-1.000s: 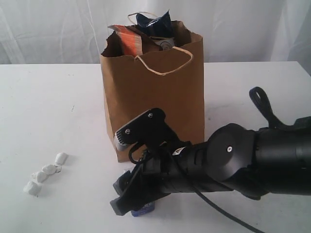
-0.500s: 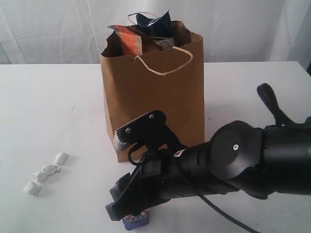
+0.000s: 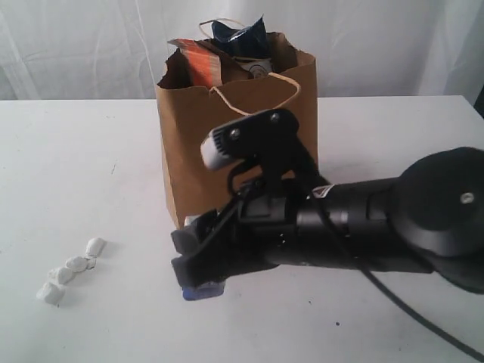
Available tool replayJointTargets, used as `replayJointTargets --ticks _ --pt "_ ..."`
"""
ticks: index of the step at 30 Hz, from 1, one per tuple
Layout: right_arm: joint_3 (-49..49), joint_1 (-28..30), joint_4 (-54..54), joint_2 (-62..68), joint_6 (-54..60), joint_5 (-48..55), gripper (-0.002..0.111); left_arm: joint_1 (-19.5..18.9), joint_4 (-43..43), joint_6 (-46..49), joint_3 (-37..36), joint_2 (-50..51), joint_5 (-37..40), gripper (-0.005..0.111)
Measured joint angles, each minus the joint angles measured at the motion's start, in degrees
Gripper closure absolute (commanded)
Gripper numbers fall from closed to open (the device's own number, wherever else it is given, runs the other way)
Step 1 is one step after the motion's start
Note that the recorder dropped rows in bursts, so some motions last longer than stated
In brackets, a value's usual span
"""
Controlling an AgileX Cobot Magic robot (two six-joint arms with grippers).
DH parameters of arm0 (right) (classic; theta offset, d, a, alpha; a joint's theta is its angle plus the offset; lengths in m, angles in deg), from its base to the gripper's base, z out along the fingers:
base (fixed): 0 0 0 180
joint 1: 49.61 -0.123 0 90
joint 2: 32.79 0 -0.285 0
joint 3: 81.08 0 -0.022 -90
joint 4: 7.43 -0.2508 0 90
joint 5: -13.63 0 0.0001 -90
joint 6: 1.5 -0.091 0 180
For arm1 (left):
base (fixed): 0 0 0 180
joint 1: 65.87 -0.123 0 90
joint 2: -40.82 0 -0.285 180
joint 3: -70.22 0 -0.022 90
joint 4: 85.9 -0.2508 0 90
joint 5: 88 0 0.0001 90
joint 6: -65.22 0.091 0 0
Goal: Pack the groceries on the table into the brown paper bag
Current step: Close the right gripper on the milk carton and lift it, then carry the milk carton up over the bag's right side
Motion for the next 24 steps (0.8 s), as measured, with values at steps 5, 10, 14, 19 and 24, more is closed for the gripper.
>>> replayJointTargets --ticks 5,10,14,19,24 --pt "-0.67 3.41 0.00 -6.78 -3.42 3.05 0.108 0.00 0.00 0.00 0.00 0.00 -0.21 0.107" --pt "-4.96 6.74 0.10 -12.74 -4.50 9.75 0.108 0.00 0.00 0.00 0.00 0.00 -0.21 0.107" --pt "-9.04 9.66 0.10 -15.80 -4.76 13.73 0.108 0.00 0.00 0.00 0.00 0.00 -0.21 0.107" --pt "-12.77 13.76 0.70 -17.02 -4.86 12.84 0.108 0.00 0.00 0.00 0.00 0.00 -0.21 0.107" --pt "-13.86 16.61 1.52 -17.02 -4.86 8.06 0.108 0.00 0.00 0.00 0.00 0.00 -0.21 0.107"
